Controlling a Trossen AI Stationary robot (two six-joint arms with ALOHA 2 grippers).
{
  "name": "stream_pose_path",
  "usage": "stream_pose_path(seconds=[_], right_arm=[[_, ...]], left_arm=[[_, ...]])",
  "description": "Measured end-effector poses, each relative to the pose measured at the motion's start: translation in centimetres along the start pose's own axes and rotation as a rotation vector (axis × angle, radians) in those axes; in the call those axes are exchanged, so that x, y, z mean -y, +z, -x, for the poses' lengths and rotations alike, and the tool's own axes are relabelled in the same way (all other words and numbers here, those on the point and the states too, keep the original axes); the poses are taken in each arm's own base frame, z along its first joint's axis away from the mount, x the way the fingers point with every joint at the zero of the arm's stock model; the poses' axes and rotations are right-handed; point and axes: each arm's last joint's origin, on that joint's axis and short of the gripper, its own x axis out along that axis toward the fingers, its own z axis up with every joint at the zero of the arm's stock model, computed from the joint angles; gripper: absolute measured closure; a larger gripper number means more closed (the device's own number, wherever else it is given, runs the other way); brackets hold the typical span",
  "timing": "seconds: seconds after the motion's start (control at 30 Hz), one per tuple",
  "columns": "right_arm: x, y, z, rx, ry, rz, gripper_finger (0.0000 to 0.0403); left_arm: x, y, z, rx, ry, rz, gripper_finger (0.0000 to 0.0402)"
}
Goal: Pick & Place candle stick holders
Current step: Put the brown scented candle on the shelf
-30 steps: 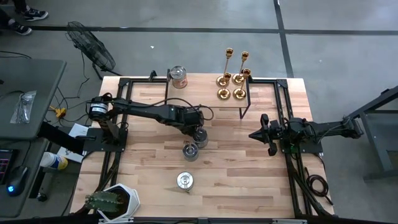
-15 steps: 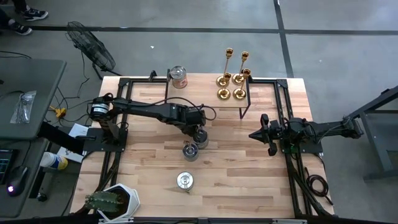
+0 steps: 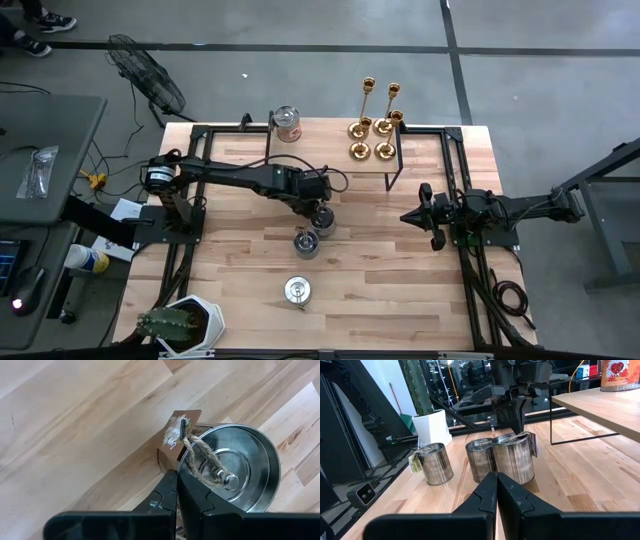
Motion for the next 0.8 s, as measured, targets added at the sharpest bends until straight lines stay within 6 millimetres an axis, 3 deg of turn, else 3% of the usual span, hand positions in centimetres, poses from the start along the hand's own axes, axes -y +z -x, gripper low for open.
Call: stream_pose_path(seconds=[0.67,0.8], right_arm=[[0.0,0.0,0.0,0.001,0.001,0.0,0.0399],[0.0,0.0,0.0,0.001,0.0,0.0,0.0399]], left_arm=[[0.0,0.1,0.7,0.007,-0.02,0.004,0.0401],[0.3,0.4,1.7,0.014,-0.027,-0.007,0.0401]])
